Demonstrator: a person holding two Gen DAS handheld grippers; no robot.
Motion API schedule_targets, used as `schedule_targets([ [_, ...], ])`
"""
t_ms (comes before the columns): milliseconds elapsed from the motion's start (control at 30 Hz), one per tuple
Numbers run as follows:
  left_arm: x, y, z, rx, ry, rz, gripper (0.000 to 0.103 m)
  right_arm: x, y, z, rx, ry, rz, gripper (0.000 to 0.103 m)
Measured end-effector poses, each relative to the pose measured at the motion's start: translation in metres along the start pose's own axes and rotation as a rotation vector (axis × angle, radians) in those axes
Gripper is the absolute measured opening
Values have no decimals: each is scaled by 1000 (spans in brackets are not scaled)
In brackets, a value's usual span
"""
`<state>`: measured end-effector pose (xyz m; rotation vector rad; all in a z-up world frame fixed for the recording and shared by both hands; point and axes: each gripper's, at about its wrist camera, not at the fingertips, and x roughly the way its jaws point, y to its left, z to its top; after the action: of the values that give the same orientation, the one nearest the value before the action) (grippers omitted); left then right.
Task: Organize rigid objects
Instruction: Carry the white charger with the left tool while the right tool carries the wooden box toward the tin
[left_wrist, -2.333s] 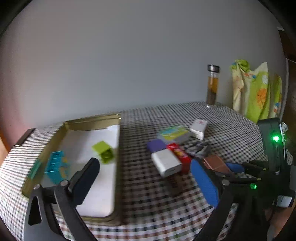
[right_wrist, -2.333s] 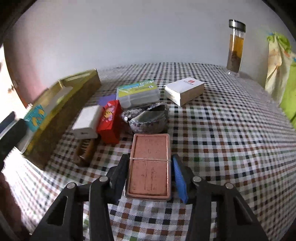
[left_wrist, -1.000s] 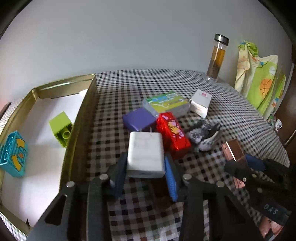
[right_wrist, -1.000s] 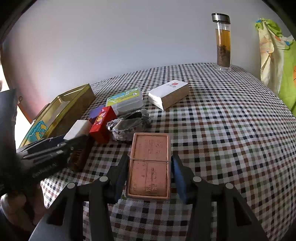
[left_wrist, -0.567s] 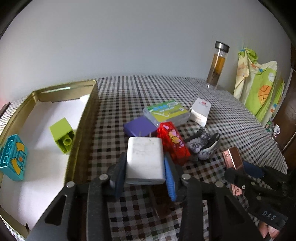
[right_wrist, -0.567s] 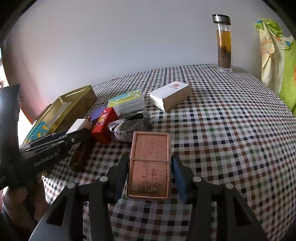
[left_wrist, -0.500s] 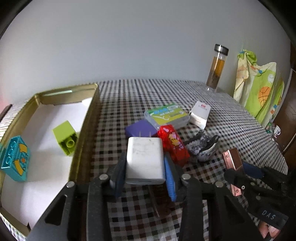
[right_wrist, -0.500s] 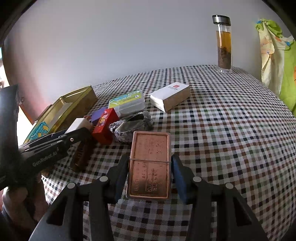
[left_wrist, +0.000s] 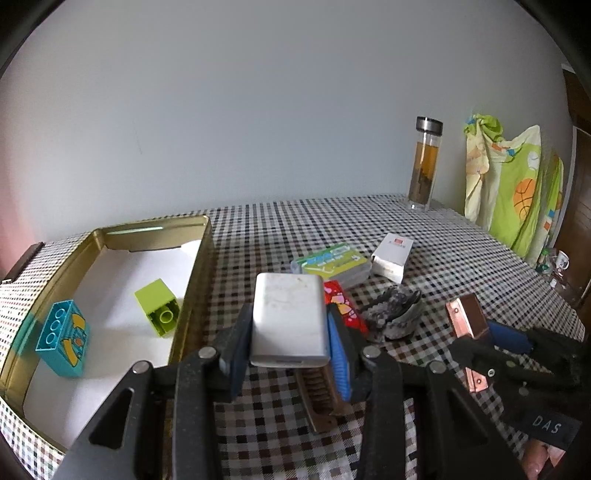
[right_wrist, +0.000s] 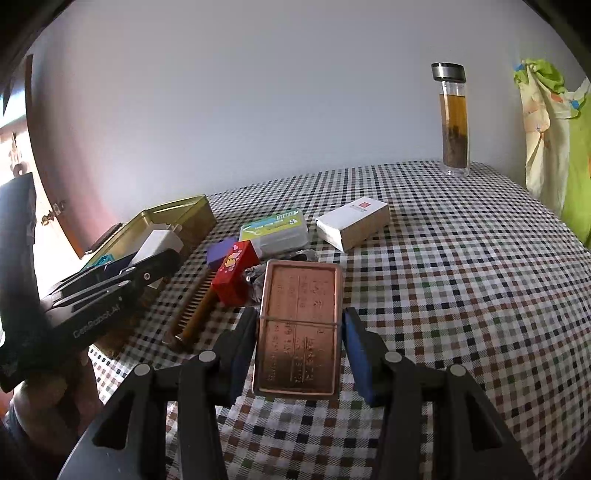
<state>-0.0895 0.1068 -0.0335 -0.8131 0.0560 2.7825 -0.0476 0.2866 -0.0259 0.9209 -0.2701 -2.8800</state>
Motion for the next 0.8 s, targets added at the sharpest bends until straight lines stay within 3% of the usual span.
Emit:
schedule_targets([
  [433,-24,-1,-4,20,-106,31,37,-31,9,-7,-58,-179,41,49],
  [800,-36,-1,-7,21,-155,53,37,-47,10,-8,-68,-254,42,49],
])
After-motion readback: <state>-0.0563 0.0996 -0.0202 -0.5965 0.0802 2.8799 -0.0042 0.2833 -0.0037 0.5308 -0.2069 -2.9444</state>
